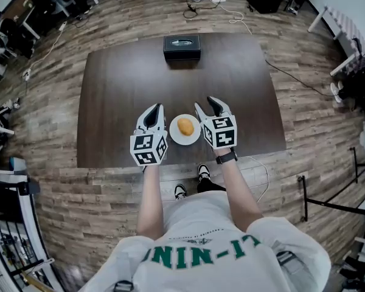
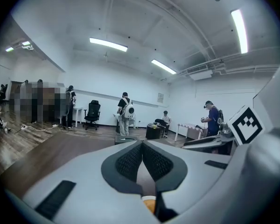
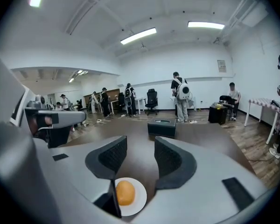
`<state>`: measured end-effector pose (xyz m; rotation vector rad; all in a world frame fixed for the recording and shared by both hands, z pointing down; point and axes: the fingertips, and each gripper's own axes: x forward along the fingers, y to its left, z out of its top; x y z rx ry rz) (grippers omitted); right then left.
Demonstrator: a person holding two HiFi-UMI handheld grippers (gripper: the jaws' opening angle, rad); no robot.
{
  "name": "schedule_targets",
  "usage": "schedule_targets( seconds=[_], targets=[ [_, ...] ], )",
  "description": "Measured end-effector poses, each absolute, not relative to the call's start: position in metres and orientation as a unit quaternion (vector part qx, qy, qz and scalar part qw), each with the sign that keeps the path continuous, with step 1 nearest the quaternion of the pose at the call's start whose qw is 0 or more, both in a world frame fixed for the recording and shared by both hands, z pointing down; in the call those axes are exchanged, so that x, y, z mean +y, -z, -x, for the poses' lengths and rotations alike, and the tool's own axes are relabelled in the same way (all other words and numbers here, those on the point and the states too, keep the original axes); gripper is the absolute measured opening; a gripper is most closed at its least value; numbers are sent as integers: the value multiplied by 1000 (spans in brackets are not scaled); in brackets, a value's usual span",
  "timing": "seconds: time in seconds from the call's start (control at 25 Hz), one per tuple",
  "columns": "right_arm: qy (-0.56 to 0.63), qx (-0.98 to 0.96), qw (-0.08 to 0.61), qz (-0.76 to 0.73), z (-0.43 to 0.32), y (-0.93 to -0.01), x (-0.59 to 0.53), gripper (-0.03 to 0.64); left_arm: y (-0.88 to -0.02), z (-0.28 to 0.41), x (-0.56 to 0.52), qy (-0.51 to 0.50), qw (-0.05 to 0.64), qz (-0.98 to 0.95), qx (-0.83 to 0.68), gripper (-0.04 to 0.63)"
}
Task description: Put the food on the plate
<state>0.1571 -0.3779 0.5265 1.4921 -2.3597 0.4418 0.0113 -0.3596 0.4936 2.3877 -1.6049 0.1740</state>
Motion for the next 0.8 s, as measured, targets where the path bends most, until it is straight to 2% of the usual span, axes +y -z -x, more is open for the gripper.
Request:
schedule_targets(
  seconds=[0.36, 0.6, 0.8],
  targets=[
    [-84, -830, 71, -547, -169, -428, -366, 119, -415, -11, -358, -20, 67, -824, -562, 14],
    [-54, -831, 18, -554, -175, -379, -354, 32, -382, -13, -353, -4, 38, -825, -564, 14],
    [-36, -829, 8, -558, -176, -362, -345, 17, -373, -19, -346, 0, 23, -828, -560, 14]
  ],
)
